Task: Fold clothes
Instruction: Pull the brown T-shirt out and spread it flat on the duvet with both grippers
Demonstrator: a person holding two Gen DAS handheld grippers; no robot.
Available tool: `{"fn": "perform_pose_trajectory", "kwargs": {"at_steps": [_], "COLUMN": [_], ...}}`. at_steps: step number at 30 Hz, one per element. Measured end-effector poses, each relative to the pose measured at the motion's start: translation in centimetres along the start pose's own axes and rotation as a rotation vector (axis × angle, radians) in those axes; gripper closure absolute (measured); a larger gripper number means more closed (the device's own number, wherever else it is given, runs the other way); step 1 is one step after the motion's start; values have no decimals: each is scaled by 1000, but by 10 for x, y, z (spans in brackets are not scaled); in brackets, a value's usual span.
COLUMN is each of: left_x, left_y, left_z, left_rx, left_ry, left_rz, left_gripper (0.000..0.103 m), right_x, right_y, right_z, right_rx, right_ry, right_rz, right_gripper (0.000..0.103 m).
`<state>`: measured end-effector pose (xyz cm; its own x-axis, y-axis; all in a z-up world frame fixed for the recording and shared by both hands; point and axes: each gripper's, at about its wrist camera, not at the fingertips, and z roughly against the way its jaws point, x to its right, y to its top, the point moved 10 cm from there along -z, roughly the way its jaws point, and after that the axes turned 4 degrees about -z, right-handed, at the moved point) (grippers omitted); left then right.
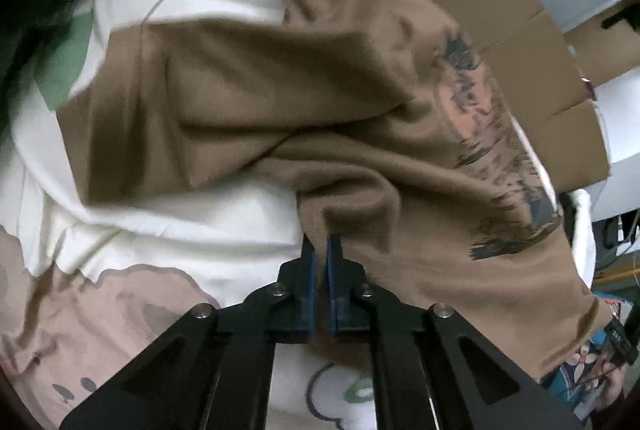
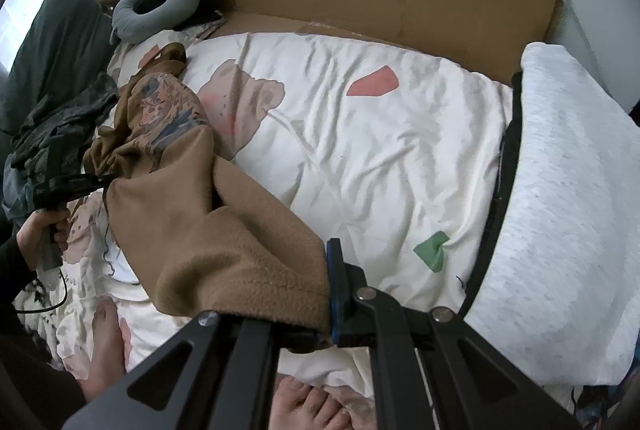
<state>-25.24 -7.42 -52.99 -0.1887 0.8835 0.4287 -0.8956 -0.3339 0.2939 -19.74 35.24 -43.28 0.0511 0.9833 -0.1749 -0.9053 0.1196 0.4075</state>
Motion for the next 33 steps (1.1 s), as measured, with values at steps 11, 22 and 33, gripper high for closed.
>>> {"fn": "perform_pose_trajectory", "kwargs": {"at_steps": [11,22,33], "left_x": [48,31,17], "left_y": [44,53,19], "left_z": [73,165,232], "left_rx": [92,165,190], "left_ry": [-105,-148,-152], "left_rz": [-44,-63,-50], "left_gripper": [101,101,101], "right_x": [12,25,27], "right_y": [19,30,-9], "right_z": [64,159,224], "right_rx": [104,218,234], "right_ry": [-42,-89,-103], "right_rz": [-18,-35,-45], "right_gripper": [100,100,100]}}
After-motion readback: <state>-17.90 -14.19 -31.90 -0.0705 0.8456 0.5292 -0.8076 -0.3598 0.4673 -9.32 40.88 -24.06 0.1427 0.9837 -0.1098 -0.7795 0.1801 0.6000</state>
